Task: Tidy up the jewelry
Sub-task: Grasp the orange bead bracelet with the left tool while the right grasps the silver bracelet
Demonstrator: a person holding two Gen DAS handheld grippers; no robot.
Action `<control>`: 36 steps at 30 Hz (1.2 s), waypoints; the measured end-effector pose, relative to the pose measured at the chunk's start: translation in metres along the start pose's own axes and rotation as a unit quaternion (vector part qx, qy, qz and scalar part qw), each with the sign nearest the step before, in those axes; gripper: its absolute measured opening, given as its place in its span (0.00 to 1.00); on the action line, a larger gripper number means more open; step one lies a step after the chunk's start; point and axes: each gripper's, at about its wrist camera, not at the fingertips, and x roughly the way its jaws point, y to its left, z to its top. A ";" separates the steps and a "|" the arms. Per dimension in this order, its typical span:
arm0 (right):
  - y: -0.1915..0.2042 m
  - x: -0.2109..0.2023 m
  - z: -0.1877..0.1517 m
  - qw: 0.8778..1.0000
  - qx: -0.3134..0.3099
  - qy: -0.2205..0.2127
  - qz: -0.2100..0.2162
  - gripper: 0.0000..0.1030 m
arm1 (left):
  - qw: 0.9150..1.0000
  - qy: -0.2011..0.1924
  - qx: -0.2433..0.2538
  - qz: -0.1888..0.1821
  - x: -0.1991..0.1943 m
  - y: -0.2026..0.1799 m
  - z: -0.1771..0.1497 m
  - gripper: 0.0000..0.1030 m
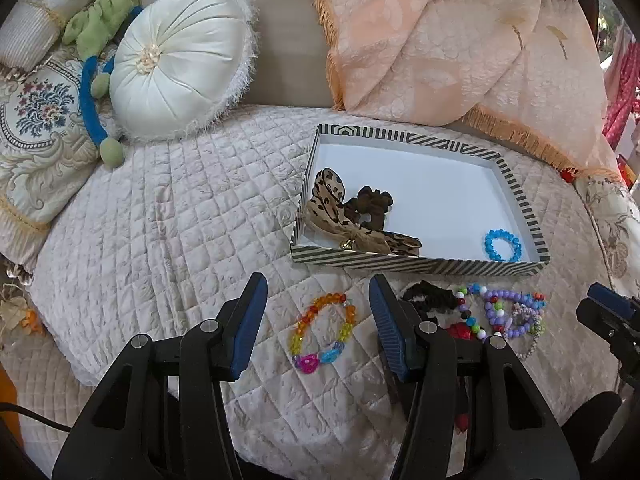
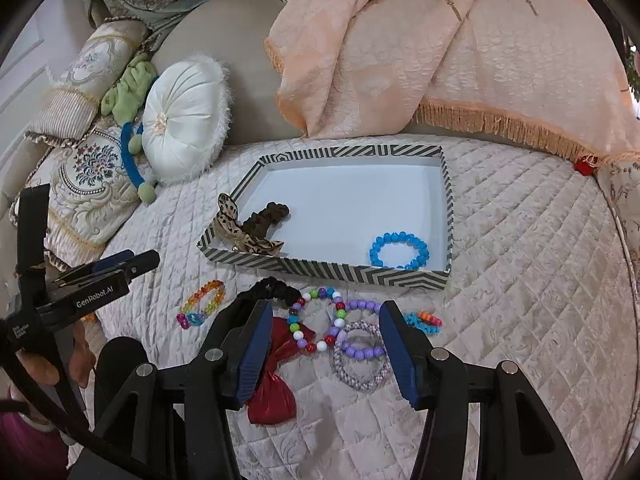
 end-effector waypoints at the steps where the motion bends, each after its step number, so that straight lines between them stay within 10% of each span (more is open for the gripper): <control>1: 0.000 0.000 -0.001 1.000 -0.001 0.002 -0.001 0.52 | 1.000 -0.001 0.000 0.000 -0.001 0.001 -0.001 0.51; 22: -0.021 0.013 -0.030 0.999 0.010 0.045 -0.009 0.53 | 0.993 0.095 -0.053 -0.047 0.034 0.045 -0.015 0.52; 36: -0.041 0.043 -0.035 0.997 -0.002 0.067 -0.028 0.42 | 0.988 0.148 -0.042 0.000 0.094 0.046 -0.027 0.52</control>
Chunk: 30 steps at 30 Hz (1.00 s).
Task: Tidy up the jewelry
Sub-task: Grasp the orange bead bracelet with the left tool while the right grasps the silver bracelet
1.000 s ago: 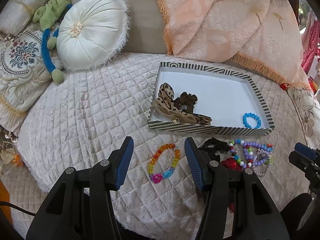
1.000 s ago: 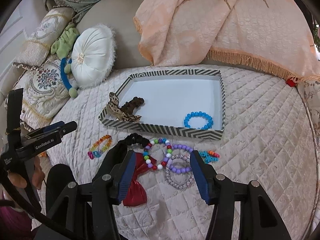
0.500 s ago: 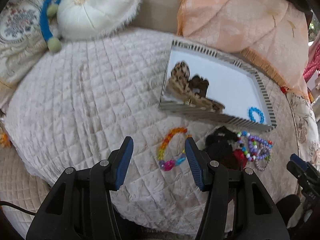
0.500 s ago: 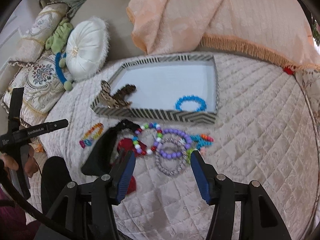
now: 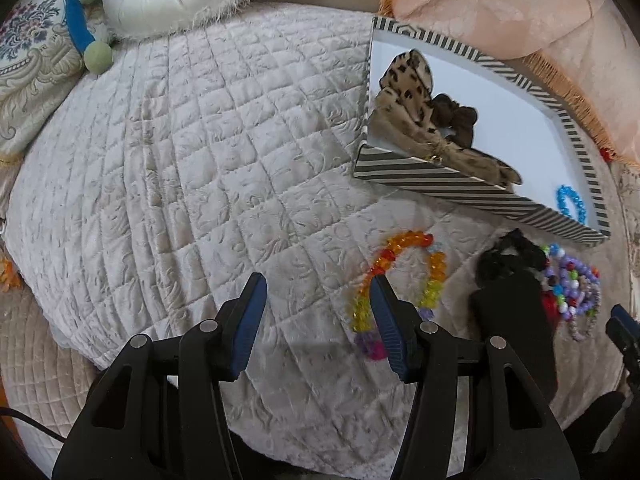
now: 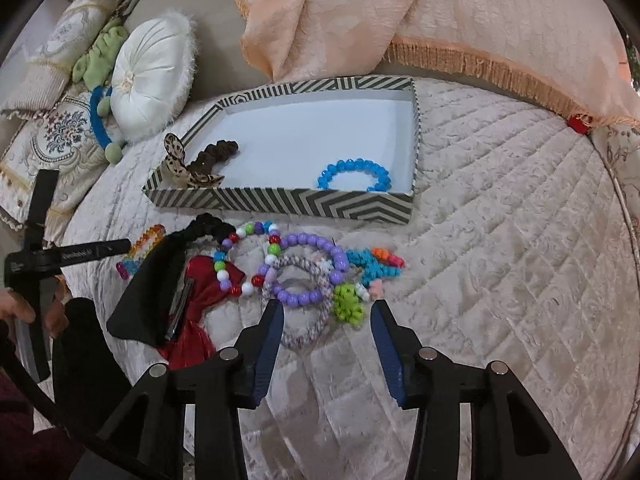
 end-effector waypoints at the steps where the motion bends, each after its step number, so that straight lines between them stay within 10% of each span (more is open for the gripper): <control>1: 0.002 0.002 0.002 1.000 -0.006 0.002 -0.001 0.41 | 1.000 0.001 0.001 0.001 0.002 -0.001 0.001 0.52; 12: 0.001 0.025 0.008 0.999 -0.031 0.013 -0.010 0.08 | 0.999 -0.011 0.031 0.017 0.016 -0.018 0.008 0.48; 16: 0.004 0.012 0.006 1.000 -0.029 0.001 0.001 0.07 | 0.999 -0.019 0.032 -0.002 0.013 -0.014 0.011 0.10; 30: 0.005 -0.027 0.010 0.998 0.000 -0.037 0.049 0.07 | 0.996 -0.052 0.019 -0.073 -0.045 -0.008 0.012 0.09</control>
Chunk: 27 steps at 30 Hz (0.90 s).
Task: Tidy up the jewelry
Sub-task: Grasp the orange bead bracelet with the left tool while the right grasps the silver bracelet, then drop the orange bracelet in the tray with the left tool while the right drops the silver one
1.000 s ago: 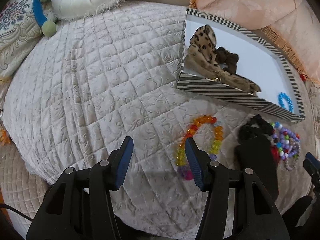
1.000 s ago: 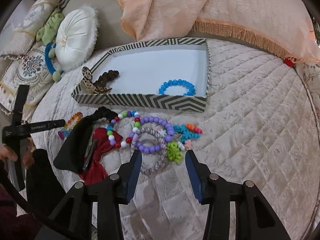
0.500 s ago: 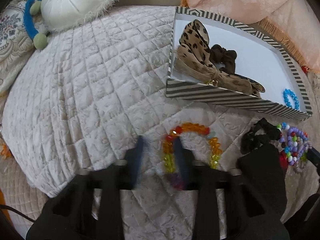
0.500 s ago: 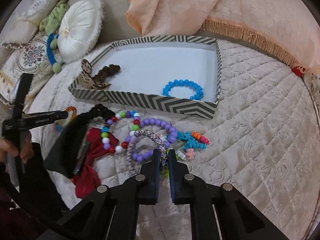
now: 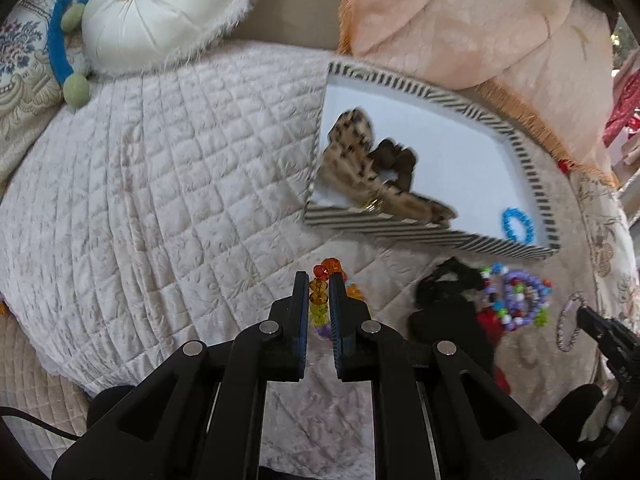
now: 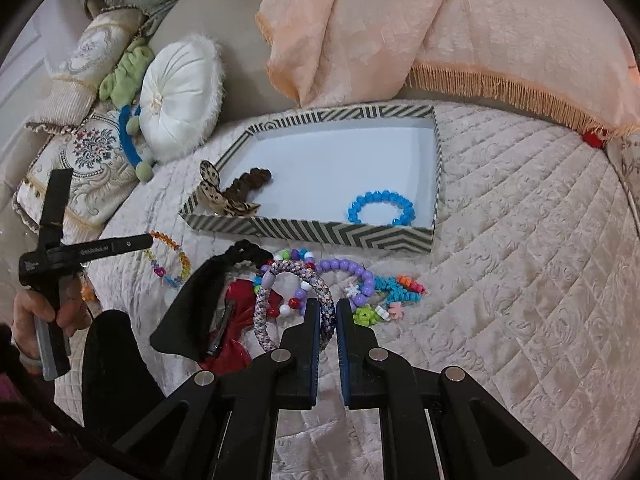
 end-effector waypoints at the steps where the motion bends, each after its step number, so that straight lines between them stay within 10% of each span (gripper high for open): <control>1: 0.001 -0.002 0.001 1.000 0.000 -0.003 0.001 0.07 | 1.000 -0.003 0.001 -0.005 -0.005 -0.002 0.002 0.08; 27: -0.012 0.018 0.078 1.000 -0.001 -0.026 -0.010 0.07 | 0.995 -0.066 0.070 0.006 -0.029 -0.077 0.096 0.09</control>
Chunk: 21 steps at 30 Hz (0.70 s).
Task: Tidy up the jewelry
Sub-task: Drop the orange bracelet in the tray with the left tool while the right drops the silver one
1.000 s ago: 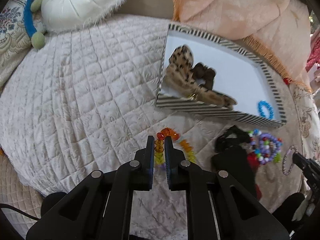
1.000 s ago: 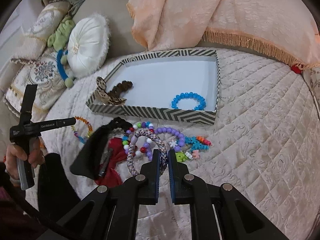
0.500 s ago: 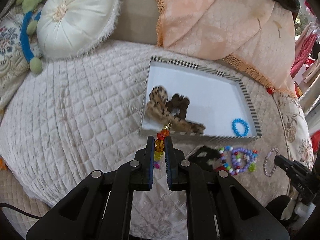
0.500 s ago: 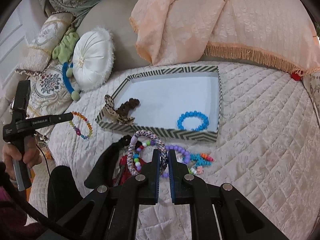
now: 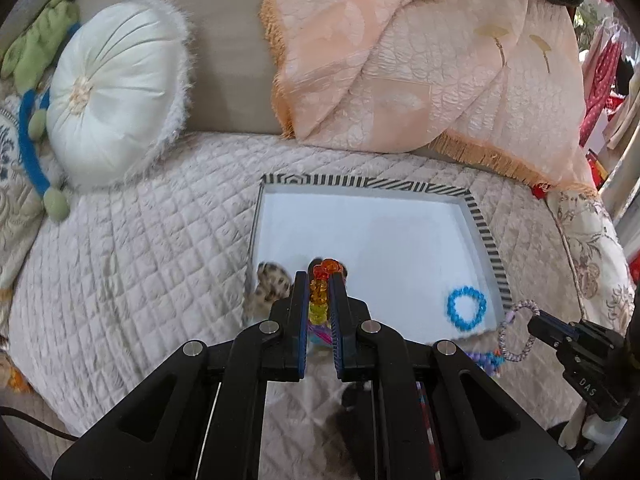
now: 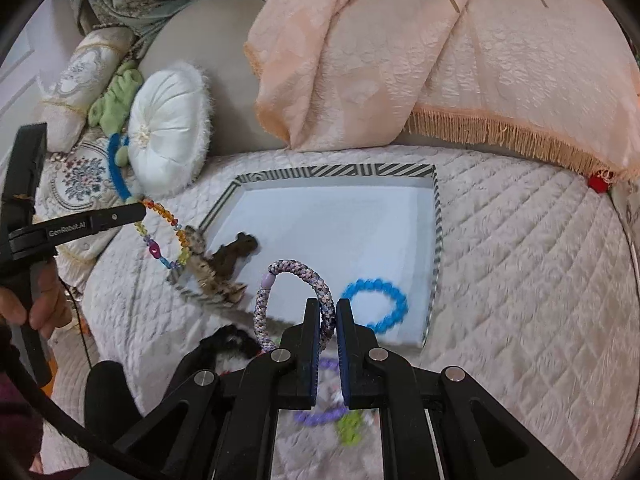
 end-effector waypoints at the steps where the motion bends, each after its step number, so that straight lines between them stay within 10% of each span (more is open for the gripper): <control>1: -0.002 0.005 0.005 1.000 0.000 0.002 -0.003 0.07 | 1.000 0.001 0.002 0.002 0.004 -0.003 0.004 0.09; 21: -0.048 0.115 0.054 0.996 0.010 0.076 -0.052 0.07 | 0.997 0.051 -0.013 0.049 0.126 0.000 0.045 0.09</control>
